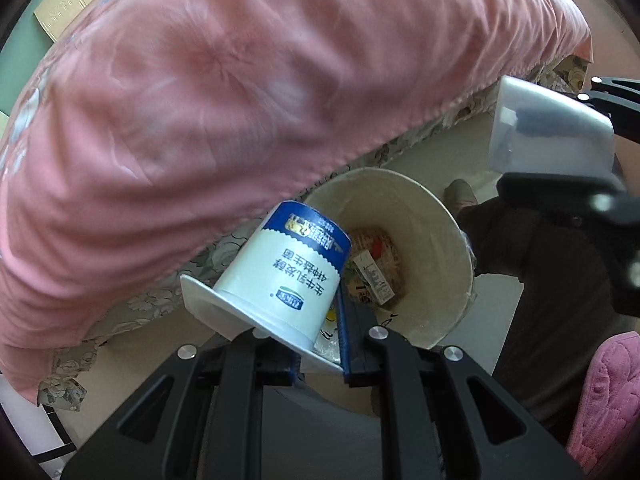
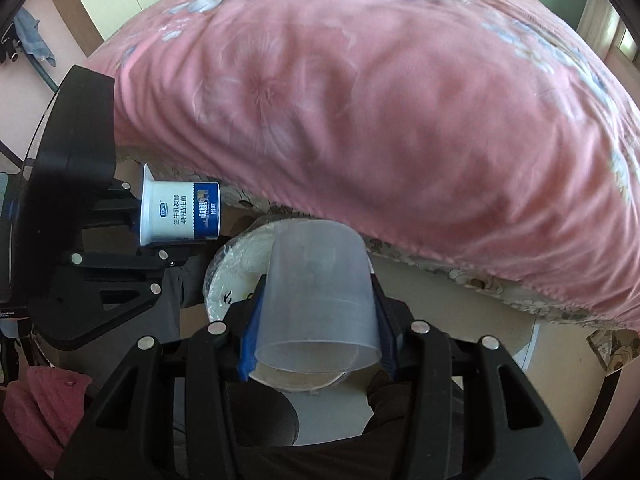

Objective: Collect trash
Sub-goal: 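Carry the yogurt cup and clear cup in both tools over the white bin, then open both tools to drop the yogurt cup and clear cup into the bin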

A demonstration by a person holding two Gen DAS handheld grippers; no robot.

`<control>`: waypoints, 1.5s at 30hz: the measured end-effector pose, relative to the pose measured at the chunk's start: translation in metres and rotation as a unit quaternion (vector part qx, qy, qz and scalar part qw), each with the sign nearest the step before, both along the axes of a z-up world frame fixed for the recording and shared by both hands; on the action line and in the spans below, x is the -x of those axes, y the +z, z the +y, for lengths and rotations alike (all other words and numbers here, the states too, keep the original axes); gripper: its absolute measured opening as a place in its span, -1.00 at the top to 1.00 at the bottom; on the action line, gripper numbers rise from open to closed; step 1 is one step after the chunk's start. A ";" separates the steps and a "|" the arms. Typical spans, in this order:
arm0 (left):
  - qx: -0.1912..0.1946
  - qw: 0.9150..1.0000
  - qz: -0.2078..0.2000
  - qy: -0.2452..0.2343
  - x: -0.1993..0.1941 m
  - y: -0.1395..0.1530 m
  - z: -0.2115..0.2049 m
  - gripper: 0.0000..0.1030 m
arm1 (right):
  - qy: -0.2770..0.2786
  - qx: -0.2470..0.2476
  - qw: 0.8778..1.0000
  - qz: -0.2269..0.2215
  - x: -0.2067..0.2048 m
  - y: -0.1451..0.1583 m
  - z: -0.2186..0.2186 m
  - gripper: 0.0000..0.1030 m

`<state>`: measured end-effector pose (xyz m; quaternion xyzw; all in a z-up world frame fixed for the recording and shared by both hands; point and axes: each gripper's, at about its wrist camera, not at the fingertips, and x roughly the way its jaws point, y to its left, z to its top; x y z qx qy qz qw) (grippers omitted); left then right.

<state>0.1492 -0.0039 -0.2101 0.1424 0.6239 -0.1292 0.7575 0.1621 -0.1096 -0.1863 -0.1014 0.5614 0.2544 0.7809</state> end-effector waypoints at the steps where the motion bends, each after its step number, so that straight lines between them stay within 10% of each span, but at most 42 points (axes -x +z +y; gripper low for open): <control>1: 0.000 1.000 0.006 0.001 0.001 -0.007 -0.001 0.67 | 0.001 0.002 1.000 0.007 0.001 -0.007 0.001 0.07; 29: 0.035 0.982 0.174 0.067 -0.025 -0.173 0.006 0.67 | -0.010 0.064 0.980 0.189 -0.011 -0.200 0.021 0.07; 45: 0.032 0.980 0.186 0.060 -0.032 -0.198 -0.012 0.27 | 0.003 0.087 0.975 0.206 -0.019 -0.223 0.026 0.02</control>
